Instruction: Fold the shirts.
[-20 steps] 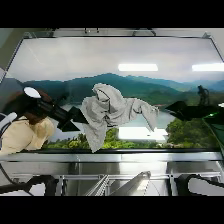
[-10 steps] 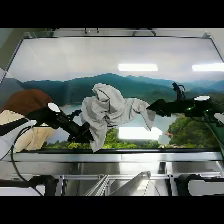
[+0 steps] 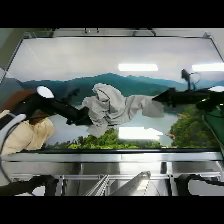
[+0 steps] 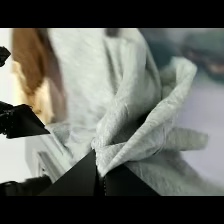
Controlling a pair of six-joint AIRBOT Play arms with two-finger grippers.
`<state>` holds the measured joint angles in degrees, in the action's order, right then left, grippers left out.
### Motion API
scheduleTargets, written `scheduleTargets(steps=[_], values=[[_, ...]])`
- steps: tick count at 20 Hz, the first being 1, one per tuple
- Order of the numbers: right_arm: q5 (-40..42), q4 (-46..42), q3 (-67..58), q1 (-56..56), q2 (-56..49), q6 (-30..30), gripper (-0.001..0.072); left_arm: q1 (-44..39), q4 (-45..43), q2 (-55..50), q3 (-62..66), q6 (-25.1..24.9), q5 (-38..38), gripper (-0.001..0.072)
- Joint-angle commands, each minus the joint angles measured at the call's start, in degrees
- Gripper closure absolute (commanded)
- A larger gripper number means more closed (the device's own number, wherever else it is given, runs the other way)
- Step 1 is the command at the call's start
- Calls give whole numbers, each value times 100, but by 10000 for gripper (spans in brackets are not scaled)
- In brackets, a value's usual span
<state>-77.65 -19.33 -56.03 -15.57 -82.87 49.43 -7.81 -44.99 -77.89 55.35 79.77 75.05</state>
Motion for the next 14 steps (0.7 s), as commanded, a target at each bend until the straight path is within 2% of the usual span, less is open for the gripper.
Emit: scheduleTargets(steps=[1, 4, 6, 7, 11, 13, 14], values=[[-979, 1237, -313, -776, 955, -7, 695, 664, 619, 1661, 433, -184, 55, 686], [-1440, 3263, -483, -1381, 2120, -153, 695, 1471, 1707, 3217, 1139, -627, -424, 686], [-1349, 4428, -566, -1709, 2990, -560, 695, 2131, 1749, 4092, 1764, -678, -920, 685], [-1134, 4732, -623, -1895, 3418, -789, 695, 2566, 1749, 4433, 2096, -778, -1047, 685], [691, 4328, -828, -2503, 4826, -1290, 695, 4607, 1622, 5034, 3058, -837, -1016, 684], [1062, 3989, -872, -2500, 5038, -1606, 695, 5357, 1655, 4975, 3244, -835, -723, 684], [1130, 3799, -872, -2498, 5053, -1650, 695, 5403, 1676, 4868, 3235, -824, -658, 684]])
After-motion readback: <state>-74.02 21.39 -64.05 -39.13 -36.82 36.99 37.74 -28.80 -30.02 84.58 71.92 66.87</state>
